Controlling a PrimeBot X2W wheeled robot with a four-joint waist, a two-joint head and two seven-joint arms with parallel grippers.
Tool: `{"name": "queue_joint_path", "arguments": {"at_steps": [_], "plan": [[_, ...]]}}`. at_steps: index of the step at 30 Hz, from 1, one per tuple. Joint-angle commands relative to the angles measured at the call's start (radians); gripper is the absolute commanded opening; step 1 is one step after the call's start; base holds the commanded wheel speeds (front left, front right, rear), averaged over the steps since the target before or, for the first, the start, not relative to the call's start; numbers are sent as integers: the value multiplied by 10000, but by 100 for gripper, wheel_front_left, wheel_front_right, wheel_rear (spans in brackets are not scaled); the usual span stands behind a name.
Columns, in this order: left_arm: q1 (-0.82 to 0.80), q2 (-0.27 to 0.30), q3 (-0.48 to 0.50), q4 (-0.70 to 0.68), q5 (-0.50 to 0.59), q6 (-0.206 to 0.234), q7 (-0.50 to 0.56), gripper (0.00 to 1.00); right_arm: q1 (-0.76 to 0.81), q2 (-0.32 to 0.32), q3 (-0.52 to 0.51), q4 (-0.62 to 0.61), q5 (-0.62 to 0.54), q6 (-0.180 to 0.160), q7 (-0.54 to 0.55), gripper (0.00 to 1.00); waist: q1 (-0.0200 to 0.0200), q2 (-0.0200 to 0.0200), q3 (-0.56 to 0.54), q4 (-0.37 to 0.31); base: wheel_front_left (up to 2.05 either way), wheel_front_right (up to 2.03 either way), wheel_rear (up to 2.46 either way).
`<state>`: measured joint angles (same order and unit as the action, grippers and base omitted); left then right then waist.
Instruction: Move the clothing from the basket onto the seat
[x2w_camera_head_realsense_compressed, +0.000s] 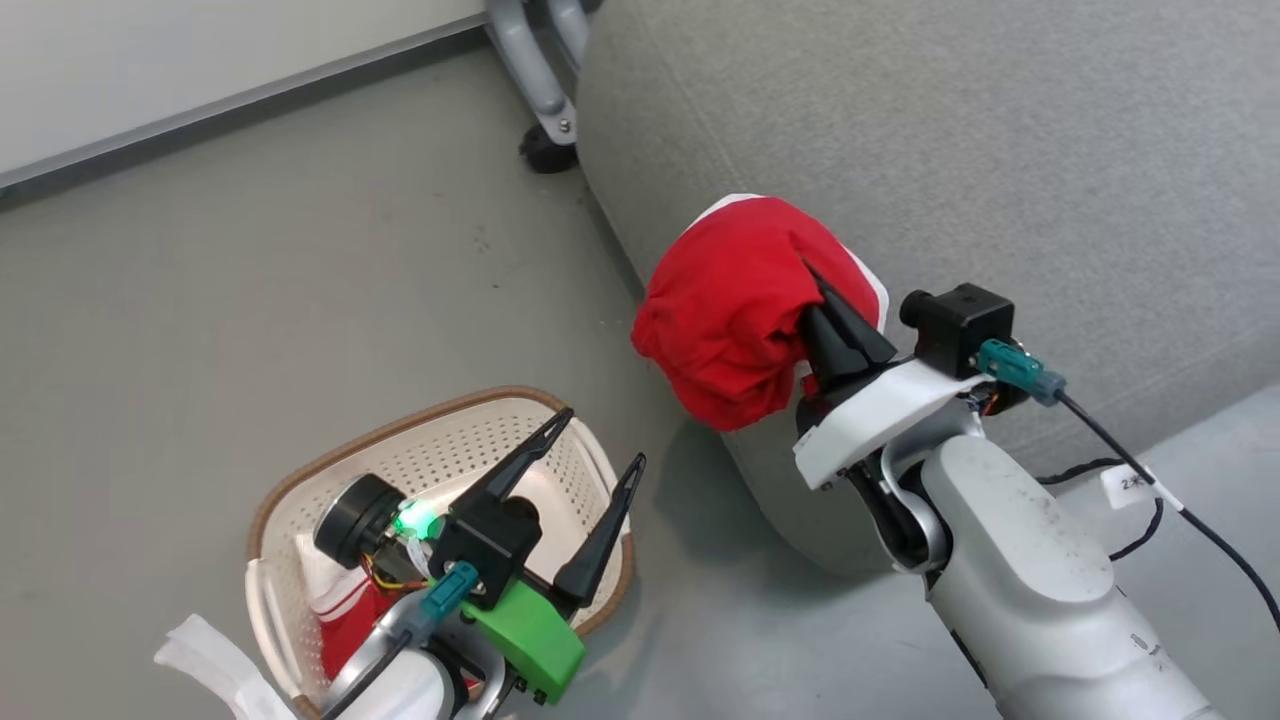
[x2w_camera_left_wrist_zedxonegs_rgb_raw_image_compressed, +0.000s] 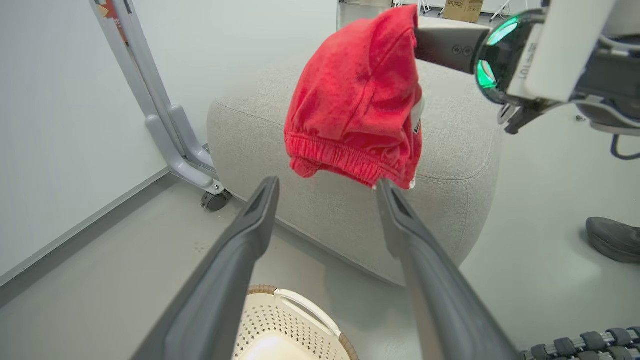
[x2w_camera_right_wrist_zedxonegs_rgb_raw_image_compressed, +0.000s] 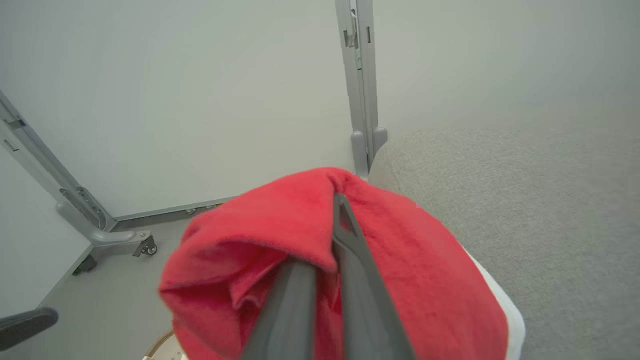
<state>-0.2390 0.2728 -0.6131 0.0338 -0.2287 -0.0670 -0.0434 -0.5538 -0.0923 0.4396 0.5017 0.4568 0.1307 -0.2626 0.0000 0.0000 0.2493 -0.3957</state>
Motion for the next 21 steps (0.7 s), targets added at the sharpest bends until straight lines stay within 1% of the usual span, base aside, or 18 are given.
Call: {"name": "queue_joint_path", "arguments": {"at_steps": [1,6,10,17,21], "plan": [[-206,172,29,-82,80,-35,66,100,116,45,-187,-136,-82,1,-32,0,0,0,521,-955,0,0,0],[-440,288,-37,-328,165,-86,317,100,132,29,-1027,-376,-197,1,-32,0,0,0,968,-1186,0,0,0],[-804,349,-143,-581,270,-147,443,100,-193,-116,-2011,-602,-367,1,-33,0,0,0,1486,-1022,0,0,0],[-1571,474,-249,-979,461,-271,569,100,-1417,-803,-4248,-538,-766,1,-33,0,0,0,2605,-121,0,0,0],[-2034,490,-291,-1194,613,-307,550,100,-2344,-1480,-5399,-441,-1250,1,-33,0,0,0,3248,503,0,0,0]]}}
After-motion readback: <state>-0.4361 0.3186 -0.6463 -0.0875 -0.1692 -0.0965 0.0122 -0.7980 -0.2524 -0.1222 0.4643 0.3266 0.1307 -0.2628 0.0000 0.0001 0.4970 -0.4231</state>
